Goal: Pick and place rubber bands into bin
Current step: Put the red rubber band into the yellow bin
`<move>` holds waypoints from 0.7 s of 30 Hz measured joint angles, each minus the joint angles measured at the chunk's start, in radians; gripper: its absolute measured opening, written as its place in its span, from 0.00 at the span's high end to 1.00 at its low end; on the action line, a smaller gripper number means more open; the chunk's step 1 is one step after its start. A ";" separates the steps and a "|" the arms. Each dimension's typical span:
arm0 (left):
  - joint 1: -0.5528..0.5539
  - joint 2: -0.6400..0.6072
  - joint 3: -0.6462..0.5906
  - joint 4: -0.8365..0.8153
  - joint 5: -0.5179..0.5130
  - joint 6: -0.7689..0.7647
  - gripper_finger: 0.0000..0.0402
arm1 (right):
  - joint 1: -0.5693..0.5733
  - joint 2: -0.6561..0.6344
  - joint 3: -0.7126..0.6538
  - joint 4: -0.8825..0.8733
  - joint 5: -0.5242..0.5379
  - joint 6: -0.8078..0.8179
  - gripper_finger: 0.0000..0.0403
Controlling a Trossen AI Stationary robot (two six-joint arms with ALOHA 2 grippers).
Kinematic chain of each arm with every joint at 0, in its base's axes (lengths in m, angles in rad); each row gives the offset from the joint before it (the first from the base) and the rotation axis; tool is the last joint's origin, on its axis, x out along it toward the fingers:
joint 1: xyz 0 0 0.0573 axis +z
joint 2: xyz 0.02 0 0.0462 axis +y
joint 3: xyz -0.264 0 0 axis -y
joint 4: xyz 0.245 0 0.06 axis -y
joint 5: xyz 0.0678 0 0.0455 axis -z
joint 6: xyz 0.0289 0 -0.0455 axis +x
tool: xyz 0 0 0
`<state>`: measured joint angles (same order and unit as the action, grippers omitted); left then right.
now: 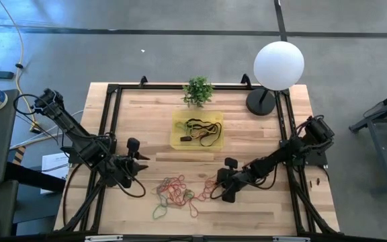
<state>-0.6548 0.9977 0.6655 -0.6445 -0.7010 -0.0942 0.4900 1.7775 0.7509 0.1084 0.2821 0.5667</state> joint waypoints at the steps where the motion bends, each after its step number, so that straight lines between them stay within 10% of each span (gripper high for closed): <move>1: 0.000 0.000 0.000 0.000 0.000 0.000 0.67 | 0.000 0.000 0.000 -0.001 0.005 -0.008 0.97; 21: 0.000 0.001 0.000 0.000 0.000 -0.001 0.67 | 0.035 -0.144 0.000 -0.018 0.147 -0.159 1.00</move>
<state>-0.6548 0.9985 0.6655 -0.6449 -0.7010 -0.0956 0.5245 1.6335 0.7506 0.0908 0.4291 0.4078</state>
